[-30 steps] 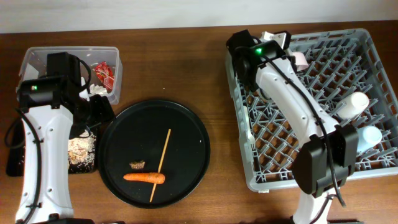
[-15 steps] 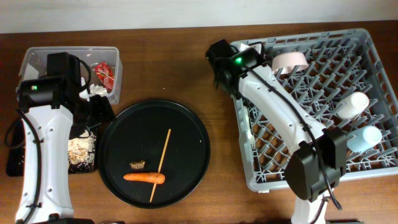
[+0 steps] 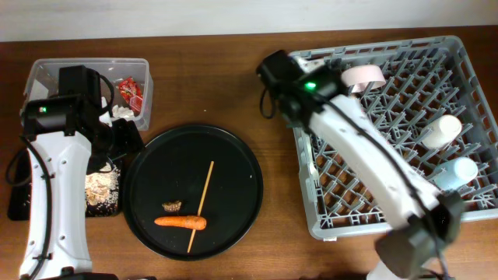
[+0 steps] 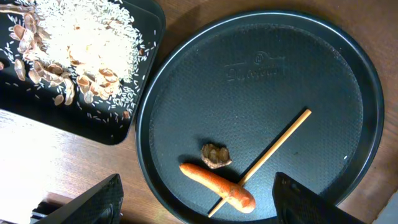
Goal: Sort waste into correct bins and load items into the dishwasher rack
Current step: 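Place the white plate upright in the rack's left slots with right gripper, then reach the left gripper to the carrot and grasp it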
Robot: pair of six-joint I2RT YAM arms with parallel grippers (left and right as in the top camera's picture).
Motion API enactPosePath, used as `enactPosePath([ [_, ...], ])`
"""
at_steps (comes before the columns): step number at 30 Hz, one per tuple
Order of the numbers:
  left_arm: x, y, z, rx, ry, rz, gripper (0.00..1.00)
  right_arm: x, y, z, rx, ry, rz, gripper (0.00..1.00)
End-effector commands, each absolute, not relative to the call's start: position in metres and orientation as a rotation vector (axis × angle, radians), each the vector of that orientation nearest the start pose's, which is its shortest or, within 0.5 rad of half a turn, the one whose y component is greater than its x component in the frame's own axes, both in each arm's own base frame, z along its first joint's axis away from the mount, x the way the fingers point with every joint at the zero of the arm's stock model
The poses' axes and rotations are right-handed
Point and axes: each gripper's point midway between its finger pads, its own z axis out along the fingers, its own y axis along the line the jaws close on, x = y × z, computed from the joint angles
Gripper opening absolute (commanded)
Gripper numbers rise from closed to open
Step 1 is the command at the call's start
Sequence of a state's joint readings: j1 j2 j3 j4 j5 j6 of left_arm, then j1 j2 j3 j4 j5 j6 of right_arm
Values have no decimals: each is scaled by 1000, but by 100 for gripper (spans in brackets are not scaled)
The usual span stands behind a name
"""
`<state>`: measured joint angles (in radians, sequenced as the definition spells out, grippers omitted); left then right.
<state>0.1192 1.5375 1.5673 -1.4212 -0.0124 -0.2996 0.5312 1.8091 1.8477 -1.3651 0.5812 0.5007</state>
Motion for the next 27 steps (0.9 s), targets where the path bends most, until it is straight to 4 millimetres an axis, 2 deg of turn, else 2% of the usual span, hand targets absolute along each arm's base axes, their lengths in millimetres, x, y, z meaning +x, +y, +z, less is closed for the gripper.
enactPosePath([
  [1,293,40,208,-618,2882,9,76,368,79,258,191,2554,-464,35],
  [5,291,40,207,-620,2888,9,80,355,47,263,329,2618,-364,36],
  [7,291,40,207,-620,2889,9,84,348,35,264,403,2668,-233,45],
  [8,291,40,207,-620,2889,9,85,345,35,263,400,2702,-137,50],
  [11,290,38,207,-614,2899,8,85,338,46,260,274,2797,133,56],
  [13,287,32,205,-593,2919,0,85,329,45,257,255,2839,190,57],
  [18,279,-3,184,-451,3008,-57,85,311,48,252,213,2919,175,56],
  [21,275,-35,160,-281,3055,-59,87,303,47,251,223,2950,170,56],
  [22,275,-43,155,-242,3059,-61,92,302,47,250,224,2956,168,56],
  [27,263,-77,119,-41,3091,-57,93,296,47,249,226,2980,164,57],
])
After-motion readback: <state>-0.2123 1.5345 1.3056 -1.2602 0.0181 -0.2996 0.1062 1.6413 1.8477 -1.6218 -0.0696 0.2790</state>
